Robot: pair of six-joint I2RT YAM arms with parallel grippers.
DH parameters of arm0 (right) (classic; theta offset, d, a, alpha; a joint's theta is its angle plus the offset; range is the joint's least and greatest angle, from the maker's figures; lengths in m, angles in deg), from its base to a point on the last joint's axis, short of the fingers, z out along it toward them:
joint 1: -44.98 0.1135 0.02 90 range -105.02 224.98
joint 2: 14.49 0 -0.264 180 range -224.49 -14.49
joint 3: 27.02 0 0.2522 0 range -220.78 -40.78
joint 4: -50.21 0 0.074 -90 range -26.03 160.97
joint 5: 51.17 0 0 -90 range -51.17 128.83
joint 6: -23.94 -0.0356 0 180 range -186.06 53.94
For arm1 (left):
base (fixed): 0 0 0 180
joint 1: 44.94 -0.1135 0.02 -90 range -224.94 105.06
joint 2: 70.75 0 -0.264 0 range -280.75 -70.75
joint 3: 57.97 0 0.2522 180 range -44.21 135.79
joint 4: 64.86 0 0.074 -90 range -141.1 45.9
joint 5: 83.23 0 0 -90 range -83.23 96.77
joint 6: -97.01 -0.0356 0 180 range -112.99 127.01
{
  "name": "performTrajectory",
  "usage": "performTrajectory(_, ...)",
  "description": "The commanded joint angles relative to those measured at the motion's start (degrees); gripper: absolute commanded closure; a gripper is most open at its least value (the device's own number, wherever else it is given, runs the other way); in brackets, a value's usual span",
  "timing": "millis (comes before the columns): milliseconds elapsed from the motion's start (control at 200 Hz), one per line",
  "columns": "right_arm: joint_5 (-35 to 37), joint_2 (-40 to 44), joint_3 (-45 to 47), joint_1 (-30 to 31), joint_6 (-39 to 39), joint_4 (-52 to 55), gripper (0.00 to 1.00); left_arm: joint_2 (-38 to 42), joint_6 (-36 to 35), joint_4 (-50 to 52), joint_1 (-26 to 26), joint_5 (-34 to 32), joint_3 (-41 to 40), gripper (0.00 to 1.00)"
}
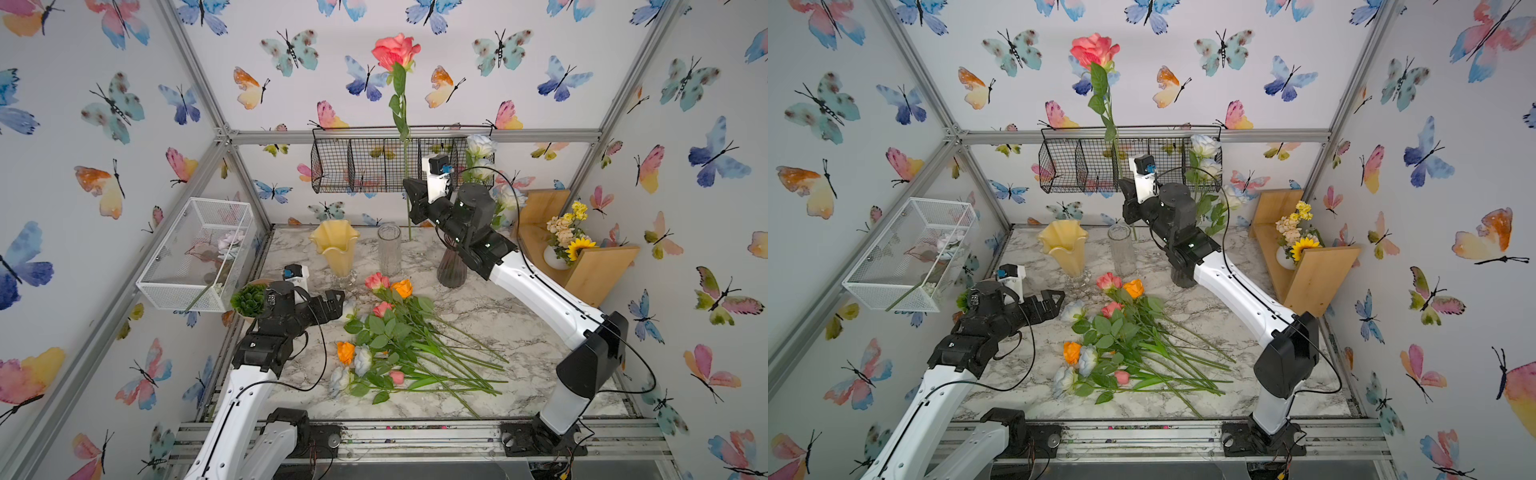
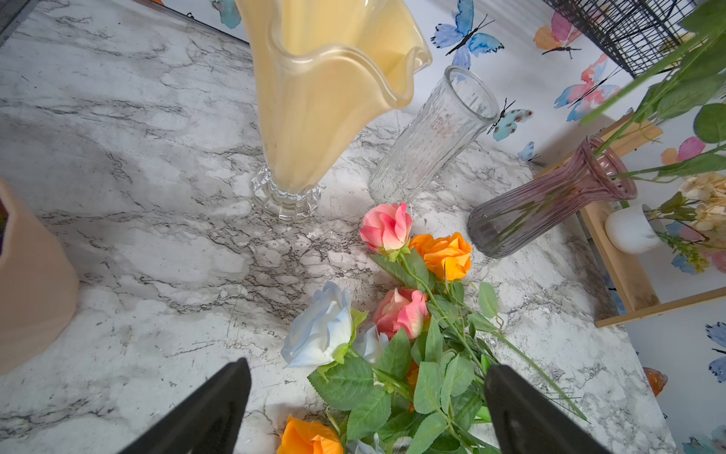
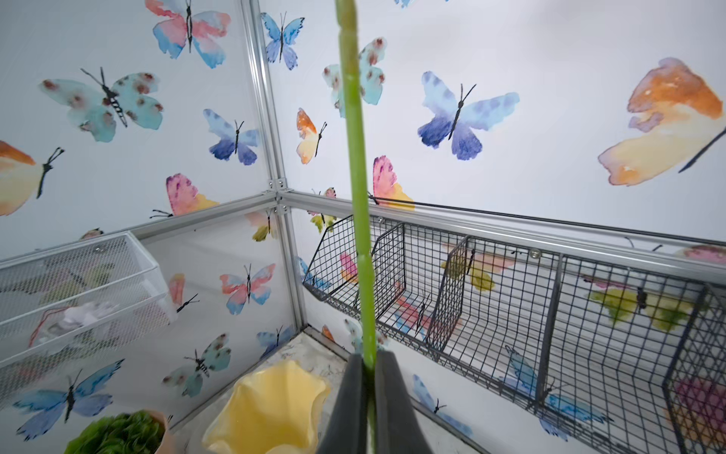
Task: Arrange the flowers in different vases according to their colors
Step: Insert the flower into the vase.
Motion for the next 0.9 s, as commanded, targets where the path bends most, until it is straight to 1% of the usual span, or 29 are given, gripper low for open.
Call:
performTrajectory(0,-0.44,-3.46,-3.63,-0.57,-1.46,-10.48,0.98,0.72,-0.3,-0.52,0.05,0.92,-0.43,0.01)
performTrajectory(125,-0.62,-7.36,-5.37,-1.21,-4.12,-14.11,0.98,0.64,-0.35,-0.56,0.01,1.01,-0.46,0.01)
performTrajectory(285,-0.7,-10.0,-4.79,-1.25,-6.05,-17.12,0.98,0.82,-0.3,-0.61,0.02,0.93,-0.54,0.01)
performTrajectory(616,0.14,-12.16,2.94,-1.25,-9.55,-23.29,0.98,1.02,-0.21,-0.61,0.05,0.66,-0.54,0.01)
performTrajectory(896,1.13,-13.13,7.8,-1.25,-9.29,-24.6,0.98,1.08,-0.21,-0.62,0.01,0.66,-0.59,0.01)
